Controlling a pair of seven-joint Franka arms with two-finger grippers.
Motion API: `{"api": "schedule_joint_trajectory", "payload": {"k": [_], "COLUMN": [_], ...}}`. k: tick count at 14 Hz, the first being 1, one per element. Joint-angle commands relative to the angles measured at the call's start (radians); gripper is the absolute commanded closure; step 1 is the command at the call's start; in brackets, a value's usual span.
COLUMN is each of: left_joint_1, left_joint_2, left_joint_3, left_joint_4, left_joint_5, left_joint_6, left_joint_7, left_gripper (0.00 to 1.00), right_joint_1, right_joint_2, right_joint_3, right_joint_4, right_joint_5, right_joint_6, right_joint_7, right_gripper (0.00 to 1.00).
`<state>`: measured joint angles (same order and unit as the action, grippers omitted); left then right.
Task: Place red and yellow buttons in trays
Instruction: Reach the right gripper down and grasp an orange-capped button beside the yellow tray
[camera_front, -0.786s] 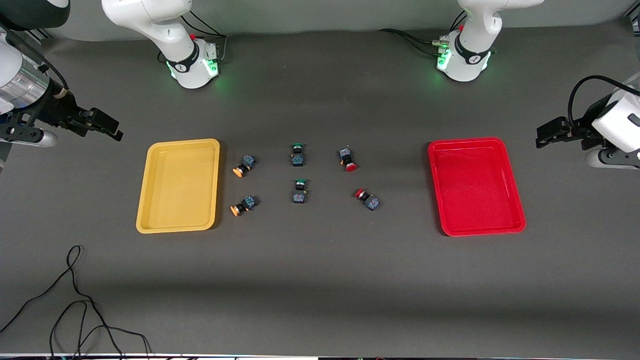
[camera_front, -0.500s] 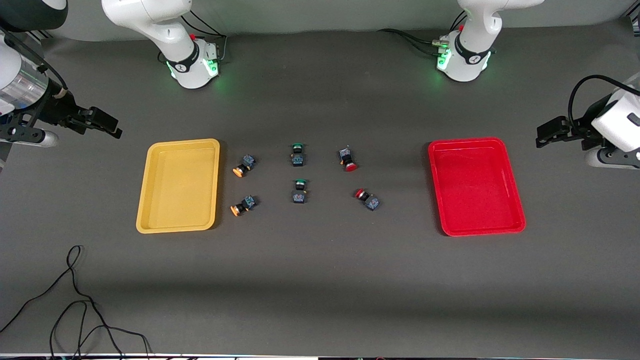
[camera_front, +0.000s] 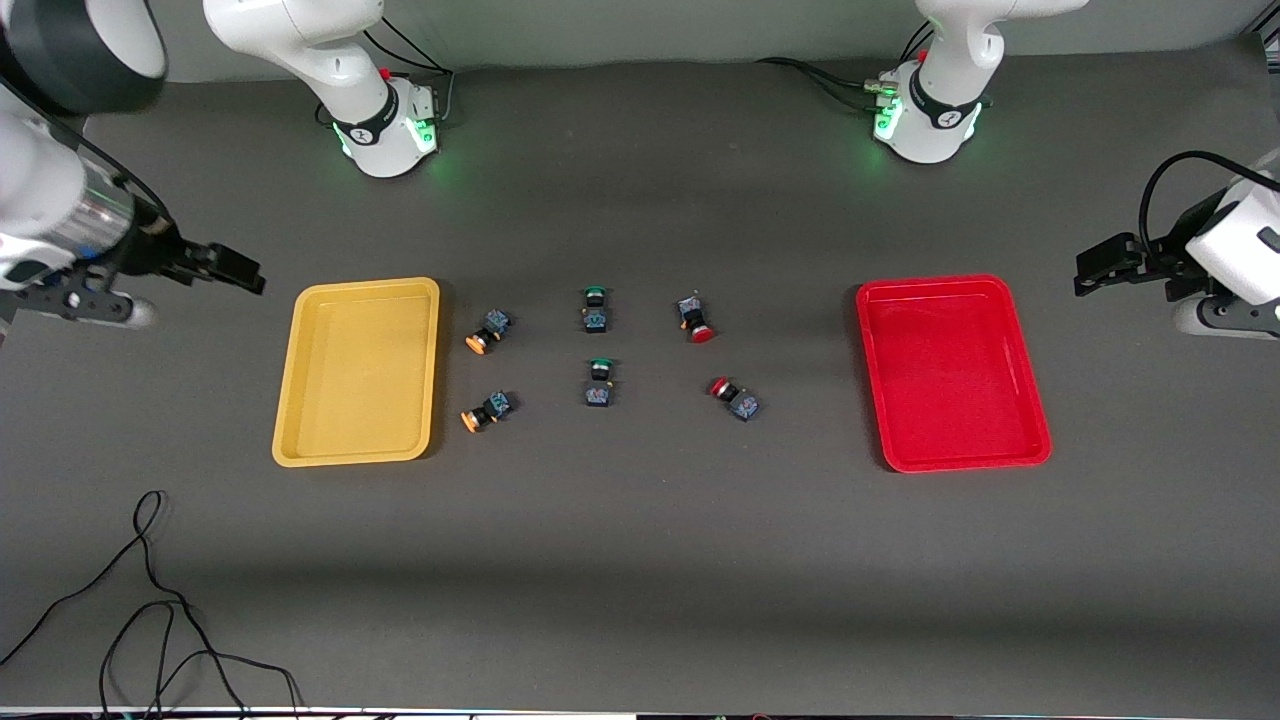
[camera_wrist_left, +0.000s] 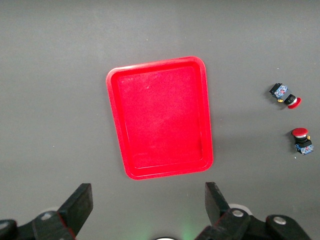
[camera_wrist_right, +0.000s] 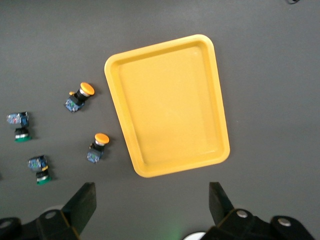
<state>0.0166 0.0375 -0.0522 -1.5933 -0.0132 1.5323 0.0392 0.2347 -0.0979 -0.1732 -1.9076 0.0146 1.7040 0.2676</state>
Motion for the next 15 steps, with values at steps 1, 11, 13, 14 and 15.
{"api": "schedule_joint_trajectory", "payload": {"k": [1, 11, 13, 14, 15], "left_joint_1": [-0.015, -0.297, -0.406, -0.464, -0.515], "left_joint_2": [-0.001, -0.001, 0.018, 0.031, 0.048], "left_joint_3": [0.012, -0.072, -0.077, -0.077, -0.077], "left_joint_4": [-0.001, -0.091, -0.093, -0.093, -0.093], "left_joint_5": [0.009, -0.007, -0.007, -0.007, -0.007], "left_joint_6": [-0.004, 0.070, 0.115, 0.144, 0.175], "left_joint_7": [-0.010, -0.447, -0.588, -0.664, -0.724], "left_gripper": [0.00, 0.00, 0.00, 0.00, 0.00], "right_joint_1": [0.058, 0.072, 0.072, 0.072, 0.072], "right_joint_2": [0.047, 0.312, 0.375, 0.404, 0.420], "right_joint_3": [0.008, 0.190, 0.250, 0.268, 0.274], "right_joint_4": [-0.079, -0.337, -0.338, -0.338, -0.338], "right_joint_5": [0.022, 0.114, 0.148, 0.148, 0.148], "right_joint_6": [0.138, 0.704, 0.768, 0.788, 0.798], "right_joint_7": [0.131, 0.495, 0.586, 0.635, 0.656], "right_gripper": [0.00, 0.00, 0.00, 0.00, 0.00]}}
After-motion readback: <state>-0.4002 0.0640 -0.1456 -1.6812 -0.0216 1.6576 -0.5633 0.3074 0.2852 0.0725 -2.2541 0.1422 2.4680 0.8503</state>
